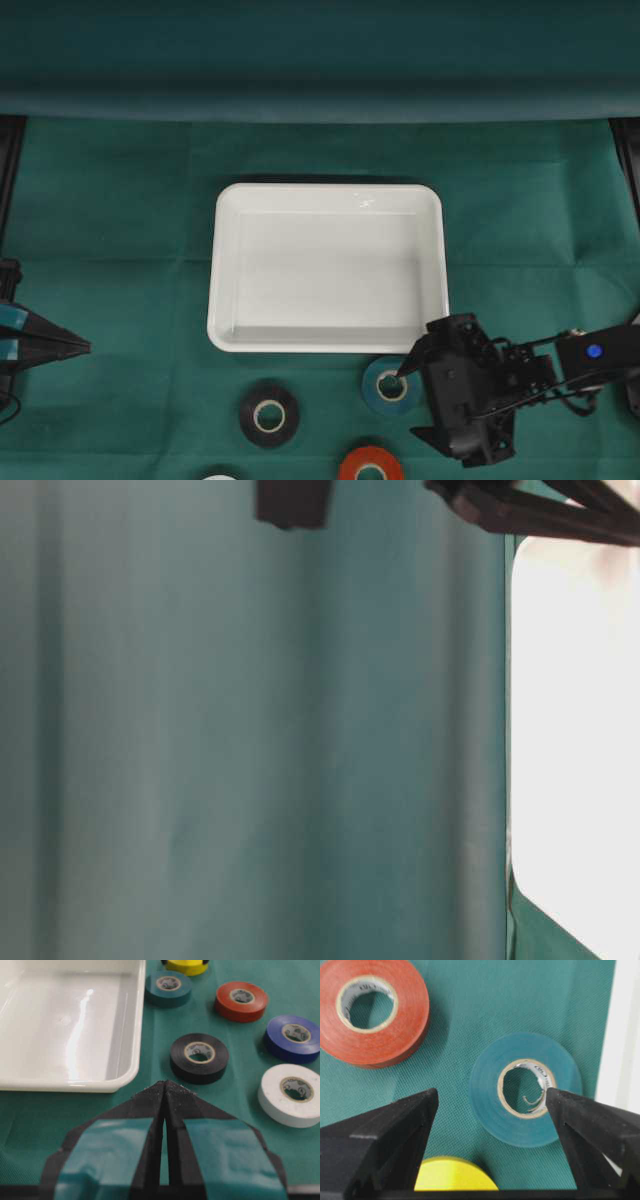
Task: Put the tape into the white case with the right arm.
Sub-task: 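Move the right gripper over the teal tape roll and grasp it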
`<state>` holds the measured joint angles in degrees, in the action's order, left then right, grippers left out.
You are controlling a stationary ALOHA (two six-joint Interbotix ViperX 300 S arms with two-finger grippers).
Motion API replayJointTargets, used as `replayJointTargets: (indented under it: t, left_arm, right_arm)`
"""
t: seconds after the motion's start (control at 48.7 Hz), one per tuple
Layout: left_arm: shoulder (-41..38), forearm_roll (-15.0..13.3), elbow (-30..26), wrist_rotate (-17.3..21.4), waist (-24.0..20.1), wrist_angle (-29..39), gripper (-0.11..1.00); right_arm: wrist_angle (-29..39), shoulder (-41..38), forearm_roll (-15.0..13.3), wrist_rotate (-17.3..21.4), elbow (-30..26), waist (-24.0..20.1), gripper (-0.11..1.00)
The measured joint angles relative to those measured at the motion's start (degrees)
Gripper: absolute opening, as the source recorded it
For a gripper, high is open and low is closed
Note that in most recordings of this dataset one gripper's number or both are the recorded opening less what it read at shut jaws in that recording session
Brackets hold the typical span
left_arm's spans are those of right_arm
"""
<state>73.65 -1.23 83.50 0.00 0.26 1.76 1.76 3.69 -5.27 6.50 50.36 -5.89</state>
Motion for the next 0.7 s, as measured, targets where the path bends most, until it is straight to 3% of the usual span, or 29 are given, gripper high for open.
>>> replayJointTargets:
  t: [0.185, 0.698]
  left_arm:
    - [0.0, 0.0, 0.18, -0.09, 0.09, 0.0, 0.0]
    - [0.0, 0.0, 0.35, -0.09, 0.09, -0.09, 0.0]
  right_arm:
    - [0.0, -4.04, 0.09, 0.0, -1.58, 0.0, 0.81]
    - [0.09, -6.24, 0.0, 0.0, -2.29, 0.0, 0.8]
